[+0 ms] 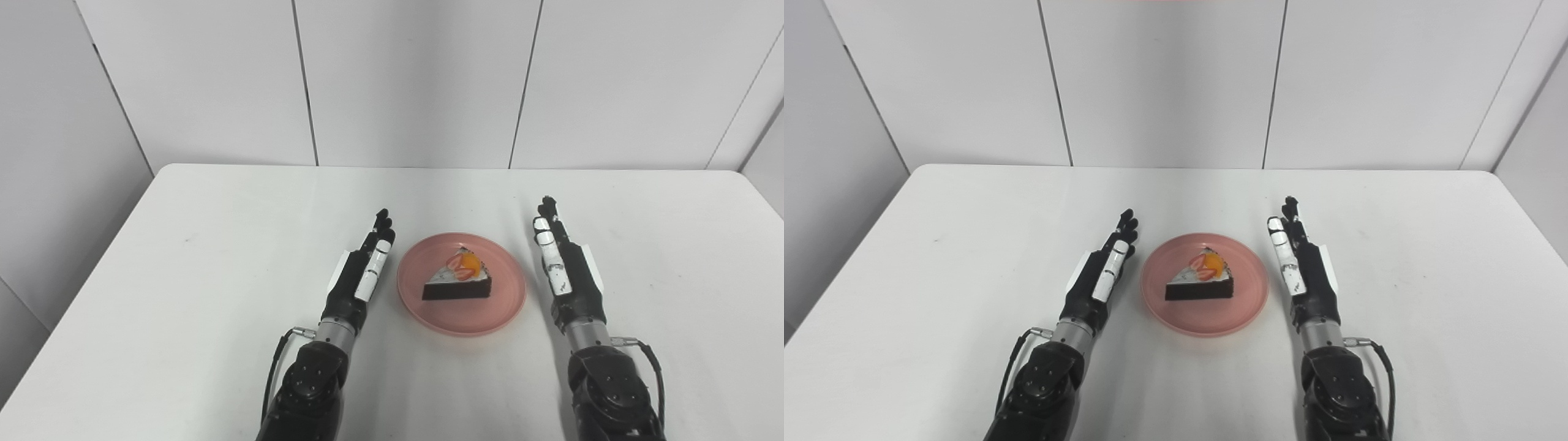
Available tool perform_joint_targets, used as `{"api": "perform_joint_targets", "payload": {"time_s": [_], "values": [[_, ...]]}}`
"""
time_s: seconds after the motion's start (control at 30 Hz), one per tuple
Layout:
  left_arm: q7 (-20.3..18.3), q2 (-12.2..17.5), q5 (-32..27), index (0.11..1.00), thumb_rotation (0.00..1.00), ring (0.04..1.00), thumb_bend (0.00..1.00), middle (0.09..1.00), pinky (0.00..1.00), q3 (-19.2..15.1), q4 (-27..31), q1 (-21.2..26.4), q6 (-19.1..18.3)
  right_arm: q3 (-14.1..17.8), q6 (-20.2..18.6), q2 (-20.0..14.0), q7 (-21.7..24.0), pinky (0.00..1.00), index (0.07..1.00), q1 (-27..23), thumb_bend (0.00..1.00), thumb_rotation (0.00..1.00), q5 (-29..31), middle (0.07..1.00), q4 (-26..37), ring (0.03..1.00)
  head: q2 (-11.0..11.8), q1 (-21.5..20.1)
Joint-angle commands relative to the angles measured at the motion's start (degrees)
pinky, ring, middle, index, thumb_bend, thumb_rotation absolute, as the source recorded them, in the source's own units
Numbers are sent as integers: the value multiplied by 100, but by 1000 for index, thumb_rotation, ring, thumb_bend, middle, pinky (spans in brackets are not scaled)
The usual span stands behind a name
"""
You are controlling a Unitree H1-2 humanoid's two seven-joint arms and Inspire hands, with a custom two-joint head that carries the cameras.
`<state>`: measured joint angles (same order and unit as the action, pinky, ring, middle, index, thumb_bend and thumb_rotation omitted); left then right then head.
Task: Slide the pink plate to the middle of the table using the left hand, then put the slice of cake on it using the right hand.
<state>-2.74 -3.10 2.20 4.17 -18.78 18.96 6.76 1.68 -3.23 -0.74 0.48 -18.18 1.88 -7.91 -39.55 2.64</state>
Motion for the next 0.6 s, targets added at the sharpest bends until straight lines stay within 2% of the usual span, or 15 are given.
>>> {"api": "perform_joint_targets", "payload": {"time_s": [0.0, 0.17, 0.27, 0.43, 0.57], "values": [[19, 10, -3, 1000, 1000, 1000, 559, 1000, 1000, -9, 8, 84, 145, 68, -85, -37, 76, 1000, 1000, -83, 527, 974, 156, 1000, 210, 1000, 23, 26], [55, -46, -90, 1000, 1000, 1000, 522, 1000, 1000, -68, -19, 93, 133, 132, -272, -40, 83, 1000, 1000, 2, 467, 977, 349, 1000, 372, 1000, 49, 83], [70, -114, -228, 1000, 1000, 1000, 536, 1000, 1000, -155, -58, 116, 120, 160, -394, -19, 57, 1000, 1000, 52, 458, 973, 400, 1000, 445, 1000, 85, 130], [126, -176, -283, 1000, 1000, 1000, 542, 1000, 1000, -259, -135, 142, 176, 116, -670, 0, 0, 1000, 1000, 173, 481, 933, 342, 1000, 670, 1000, 107, 119], [171, -253, -422, 1000, 1000, 1000, 529, 1000, 1000, -380, -161, 162, 126, 69, -684, 16, -2, 1000, 1000, 256, 490, 911, 309, 1000, 773, 1000, 127, 99]]}}
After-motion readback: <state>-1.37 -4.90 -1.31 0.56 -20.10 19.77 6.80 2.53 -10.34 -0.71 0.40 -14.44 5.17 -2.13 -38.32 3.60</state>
